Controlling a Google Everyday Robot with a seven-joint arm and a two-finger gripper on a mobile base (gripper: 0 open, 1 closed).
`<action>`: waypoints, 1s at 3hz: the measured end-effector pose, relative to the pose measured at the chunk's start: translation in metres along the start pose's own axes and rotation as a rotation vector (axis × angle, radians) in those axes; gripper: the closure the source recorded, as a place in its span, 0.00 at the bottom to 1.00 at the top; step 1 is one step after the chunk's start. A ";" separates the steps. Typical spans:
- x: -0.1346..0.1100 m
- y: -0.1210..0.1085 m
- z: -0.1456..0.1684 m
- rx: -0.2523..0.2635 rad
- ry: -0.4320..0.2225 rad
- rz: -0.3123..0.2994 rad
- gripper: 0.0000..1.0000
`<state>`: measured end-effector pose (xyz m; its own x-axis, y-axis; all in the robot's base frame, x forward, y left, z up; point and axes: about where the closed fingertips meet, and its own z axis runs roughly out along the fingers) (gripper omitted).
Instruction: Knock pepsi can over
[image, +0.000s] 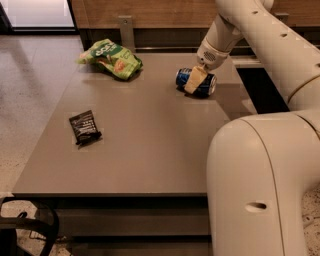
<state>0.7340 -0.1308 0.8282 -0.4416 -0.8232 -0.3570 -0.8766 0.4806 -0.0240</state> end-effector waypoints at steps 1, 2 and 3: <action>-0.001 0.000 0.004 -0.002 0.001 0.000 0.13; -0.001 0.000 0.007 -0.005 0.002 -0.001 0.00; -0.001 0.000 0.007 -0.005 0.002 -0.001 0.00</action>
Offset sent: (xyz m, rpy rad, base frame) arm 0.0009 0.0014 -0.0028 0.0004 0.0021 0.0010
